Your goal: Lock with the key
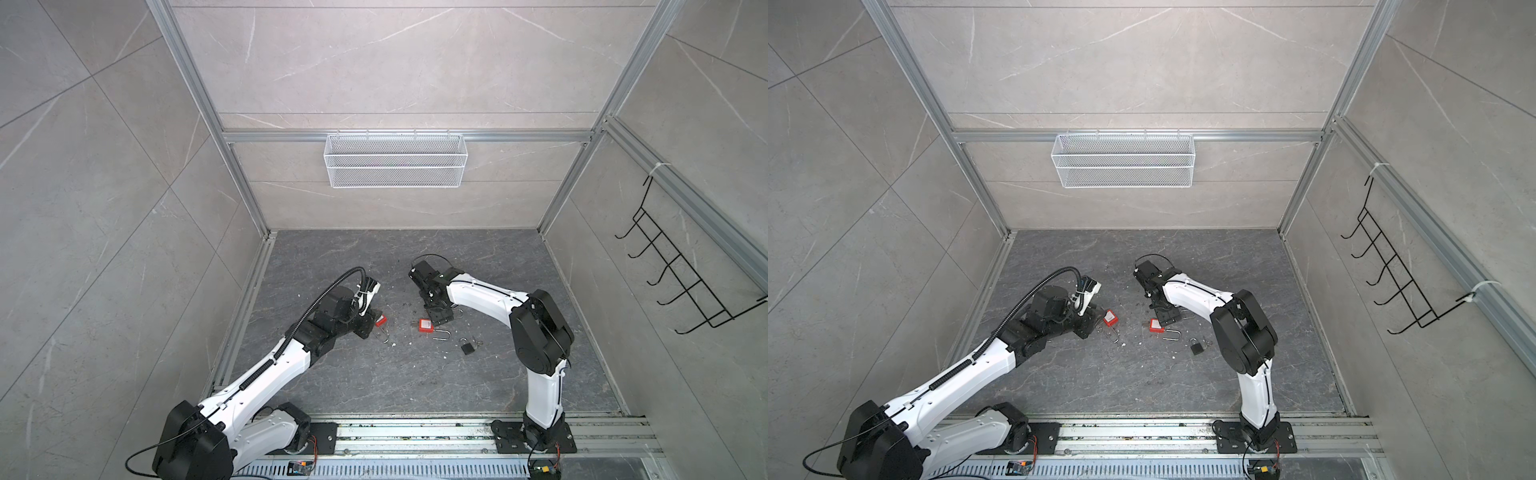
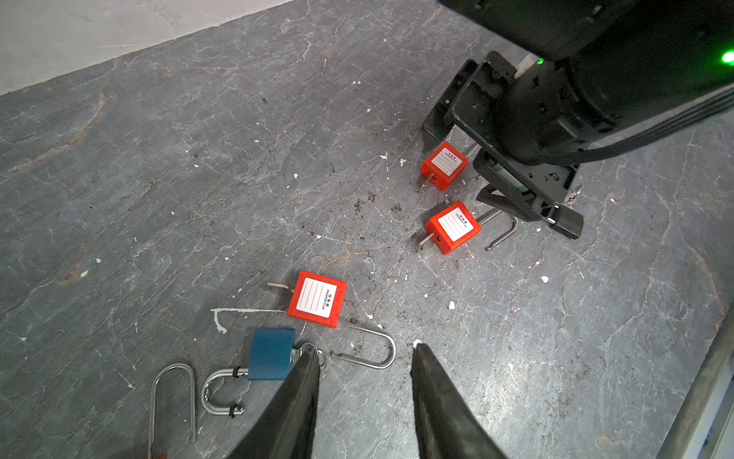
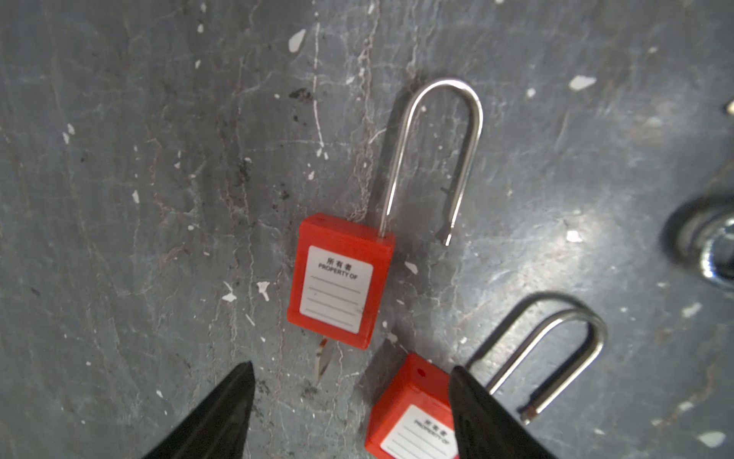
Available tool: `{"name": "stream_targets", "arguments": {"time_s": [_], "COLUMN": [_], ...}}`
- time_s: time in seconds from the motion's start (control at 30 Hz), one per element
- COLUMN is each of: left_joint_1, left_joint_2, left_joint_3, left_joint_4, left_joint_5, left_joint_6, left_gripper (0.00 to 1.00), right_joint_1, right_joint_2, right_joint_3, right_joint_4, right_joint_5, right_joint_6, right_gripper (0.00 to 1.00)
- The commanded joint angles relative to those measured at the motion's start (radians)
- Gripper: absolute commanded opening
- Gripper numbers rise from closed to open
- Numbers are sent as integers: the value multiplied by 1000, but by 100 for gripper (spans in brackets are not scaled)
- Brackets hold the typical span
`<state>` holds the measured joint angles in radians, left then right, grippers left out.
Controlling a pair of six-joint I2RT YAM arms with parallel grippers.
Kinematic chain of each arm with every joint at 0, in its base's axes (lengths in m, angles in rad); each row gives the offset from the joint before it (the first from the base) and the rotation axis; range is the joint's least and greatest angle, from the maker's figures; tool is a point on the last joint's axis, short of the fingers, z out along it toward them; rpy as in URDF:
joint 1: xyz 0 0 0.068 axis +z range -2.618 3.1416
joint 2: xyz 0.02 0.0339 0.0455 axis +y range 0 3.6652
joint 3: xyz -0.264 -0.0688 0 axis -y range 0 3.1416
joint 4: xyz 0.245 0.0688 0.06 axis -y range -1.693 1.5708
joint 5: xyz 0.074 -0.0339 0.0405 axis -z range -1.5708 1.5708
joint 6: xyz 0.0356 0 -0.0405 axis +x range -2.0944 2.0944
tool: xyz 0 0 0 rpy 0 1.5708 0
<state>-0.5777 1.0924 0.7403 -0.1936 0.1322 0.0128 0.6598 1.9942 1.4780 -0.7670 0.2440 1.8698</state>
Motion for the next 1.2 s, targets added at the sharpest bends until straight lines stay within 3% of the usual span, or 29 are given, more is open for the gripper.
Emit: {"name": "stream_targets", "arguments": {"time_s": [0.0,0.4,0.63,0.9,1.07,1.17], "left_joint_1": [11,22,21,21,22,25], "left_joint_2": [-6,3,16,5,-7,-20], "left_joint_3": [-8,-22,-13,-13,-1,1], "left_joint_4": [16,16,5,-2,-3,18], "left_joint_5": [27,45,47,41,28,23], "left_joint_6": [25,10,5,10,8,-33], "left_gripper": [41,41,41,41,41,41], "right_joint_1": [-9,-32,-35,-35,-26,-13], "right_joint_2": [54,102,147,99,42,-9], "right_joint_3": [40,51,77,61,83,90], "right_joint_4": [-20,-42,-42,-88,-134,-136], "right_joint_5": [14,47,18,100,206,308], "right_joint_6": [46,10,-73,-144,-275,-434], "right_gripper": [77,65,51,34,28,25]}}
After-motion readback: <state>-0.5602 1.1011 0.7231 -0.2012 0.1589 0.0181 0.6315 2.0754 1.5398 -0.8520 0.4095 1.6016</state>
